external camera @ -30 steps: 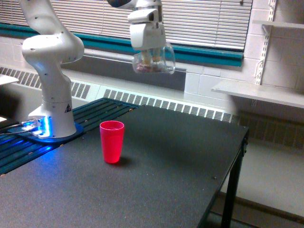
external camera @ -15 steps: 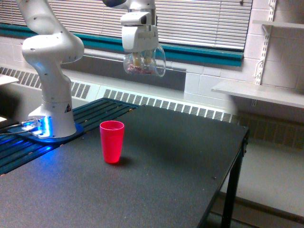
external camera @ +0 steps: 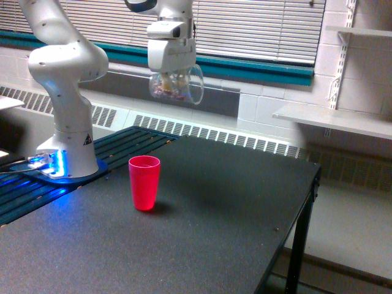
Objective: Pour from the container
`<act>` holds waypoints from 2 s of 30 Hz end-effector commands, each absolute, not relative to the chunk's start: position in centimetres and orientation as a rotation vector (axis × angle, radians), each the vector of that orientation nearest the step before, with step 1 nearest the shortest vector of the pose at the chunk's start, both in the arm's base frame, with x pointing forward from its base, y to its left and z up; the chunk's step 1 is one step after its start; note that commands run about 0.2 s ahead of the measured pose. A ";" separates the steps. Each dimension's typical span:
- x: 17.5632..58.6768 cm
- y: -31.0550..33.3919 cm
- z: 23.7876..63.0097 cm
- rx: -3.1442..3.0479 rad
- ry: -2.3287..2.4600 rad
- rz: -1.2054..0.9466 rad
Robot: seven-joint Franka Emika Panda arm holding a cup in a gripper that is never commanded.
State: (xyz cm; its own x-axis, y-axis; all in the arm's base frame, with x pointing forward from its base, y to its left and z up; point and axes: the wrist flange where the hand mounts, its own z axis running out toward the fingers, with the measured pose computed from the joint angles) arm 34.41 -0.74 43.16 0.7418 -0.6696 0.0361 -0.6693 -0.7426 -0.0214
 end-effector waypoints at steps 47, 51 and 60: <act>30.2 -5.4 38.9 -3.073 0.996 0.192; 30.2 -6.2 38.8 -3.103 0.983 0.198; 30.8 -5.5 38.8 -3.179 0.929 0.206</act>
